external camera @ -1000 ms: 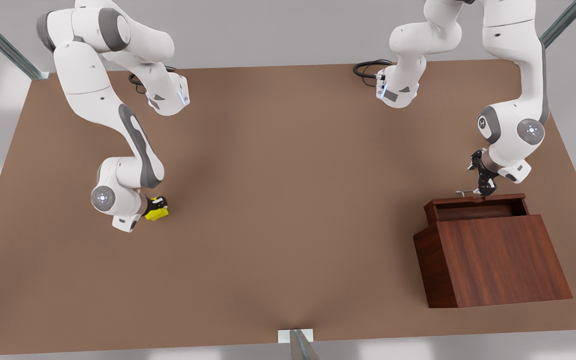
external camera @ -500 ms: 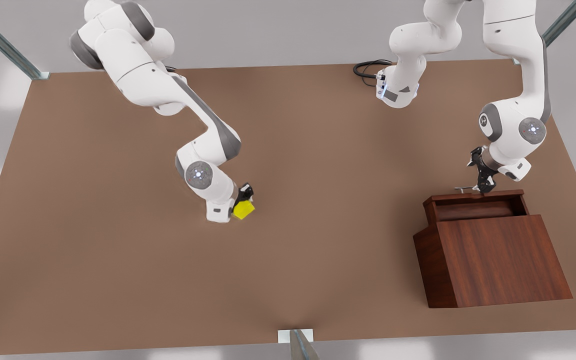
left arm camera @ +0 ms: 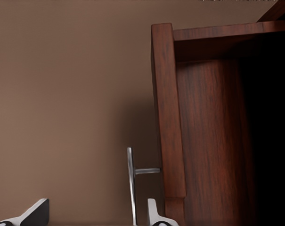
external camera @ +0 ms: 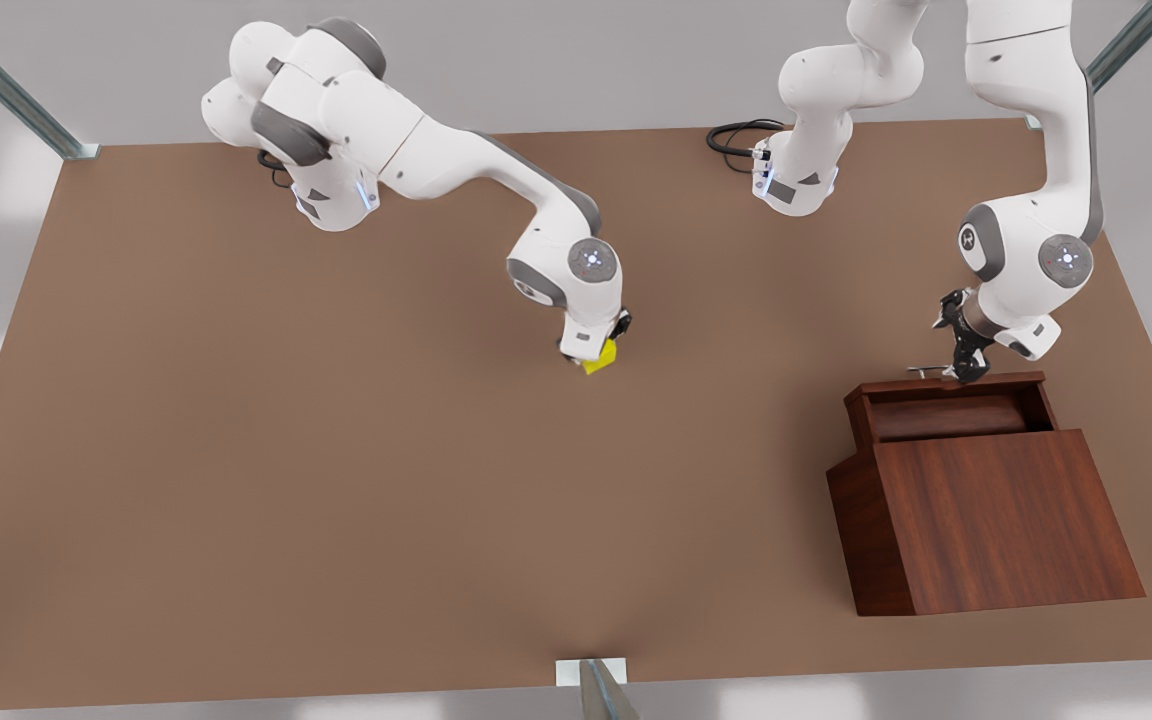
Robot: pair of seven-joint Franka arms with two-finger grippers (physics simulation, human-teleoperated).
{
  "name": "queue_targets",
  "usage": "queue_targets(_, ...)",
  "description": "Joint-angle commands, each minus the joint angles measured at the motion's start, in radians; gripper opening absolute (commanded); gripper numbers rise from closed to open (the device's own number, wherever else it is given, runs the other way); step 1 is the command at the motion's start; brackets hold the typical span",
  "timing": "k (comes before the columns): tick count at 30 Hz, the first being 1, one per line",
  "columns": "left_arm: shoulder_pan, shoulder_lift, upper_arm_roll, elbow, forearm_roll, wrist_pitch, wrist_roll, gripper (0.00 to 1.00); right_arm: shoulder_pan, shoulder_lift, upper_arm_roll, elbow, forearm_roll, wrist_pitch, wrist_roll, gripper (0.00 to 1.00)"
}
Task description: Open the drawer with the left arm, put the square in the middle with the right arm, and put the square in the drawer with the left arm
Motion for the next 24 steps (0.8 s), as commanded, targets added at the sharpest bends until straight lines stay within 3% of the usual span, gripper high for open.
queue_targets(1,-0.003,0.0,0.0,0.0,0.0,0.002,0.0,1.0,0.008,0.003,0.0,0.0,-0.009,0.001,0.003,0.51)
queue_targets(11,-0.003,0.005,0.0,-0.001,0.002,-0.015,0.003,1.0,0.045,0.072,-0.001,0.043,-0.035,0.004,0.062,0.51)
queue_targets(16,-0.003,0.0,0.0,-0.001,0.002,-0.036,0.005,1.0,0.108,0.141,-0.003,0.166,-0.039,-0.008,0.071,0.51)
queue_targets(20,-0.003,0.002,-0.001,-0.003,0.0,-0.047,0.003,1.0,0.164,0.225,-0.054,0.301,-0.042,-0.042,0.083,0.51)
queue_targets(24,-0.003,-0.003,-0.001,-0.001,0.0,-0.065,0.003,1.0,0.161,0.228,-0.055,0.302,-0.033,-0.049,0.094,0.53)
